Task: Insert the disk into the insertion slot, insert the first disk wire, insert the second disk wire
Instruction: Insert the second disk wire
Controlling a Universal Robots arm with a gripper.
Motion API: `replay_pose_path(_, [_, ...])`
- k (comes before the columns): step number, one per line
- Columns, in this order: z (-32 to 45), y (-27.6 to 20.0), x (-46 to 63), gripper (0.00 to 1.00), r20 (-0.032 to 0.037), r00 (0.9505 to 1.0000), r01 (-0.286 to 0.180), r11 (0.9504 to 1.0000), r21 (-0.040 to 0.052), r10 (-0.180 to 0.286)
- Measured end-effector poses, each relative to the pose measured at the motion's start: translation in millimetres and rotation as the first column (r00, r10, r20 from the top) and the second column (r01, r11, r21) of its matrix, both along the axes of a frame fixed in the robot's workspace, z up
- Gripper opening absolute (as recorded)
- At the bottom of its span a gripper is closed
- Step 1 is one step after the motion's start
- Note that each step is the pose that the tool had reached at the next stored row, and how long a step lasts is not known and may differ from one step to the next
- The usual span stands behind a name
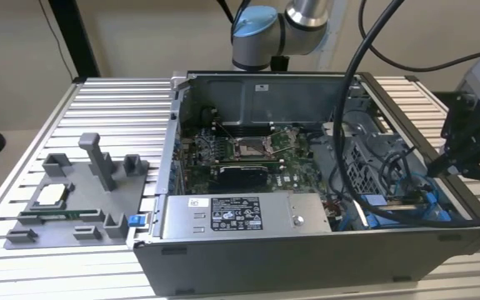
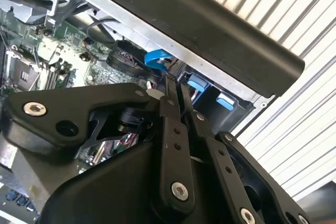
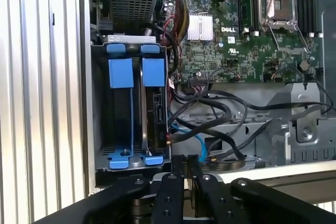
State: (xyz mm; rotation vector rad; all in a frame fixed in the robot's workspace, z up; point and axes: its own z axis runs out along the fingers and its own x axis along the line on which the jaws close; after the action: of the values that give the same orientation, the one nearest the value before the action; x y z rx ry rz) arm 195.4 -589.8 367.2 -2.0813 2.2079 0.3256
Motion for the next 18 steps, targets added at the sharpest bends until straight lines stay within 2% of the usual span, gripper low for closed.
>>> replay_pose_path(8, [6.5, 0.0, -10.1, 0.0, -0.0042, 1.0, 0.003, 0.9999, 0.0145, -0.003])
replay_pose_path(9, [7.4, 0.0, -16.9, 0.0, -0.006, 1.0, 0.004, 0.9998, 0.0172, -0.004])
replay_pose_path(11, [7.6, 0.0, -23.4, 0.0, -0.0071, 1.0, 0.005, 0.9998, 0.0185, -0.005])
replay_pose_path(13, [7.7, 0.0, -38.4, 0.0, -0.0091, 0.9999, 0.005, 0.9998, 0.0189, -0.005])
replay_pose_path(16, [7.7, 0.0, -45.9, 0.0, -0.0099, 0.9999, 0.005, 0.9998, 0.0189, -0.005])
replay_pose_path(18, [7.6, -0.1, -46.7, 0.0, -0.0099, 0.9999, 0.005, 0.9998, 0.0188, -0.005])
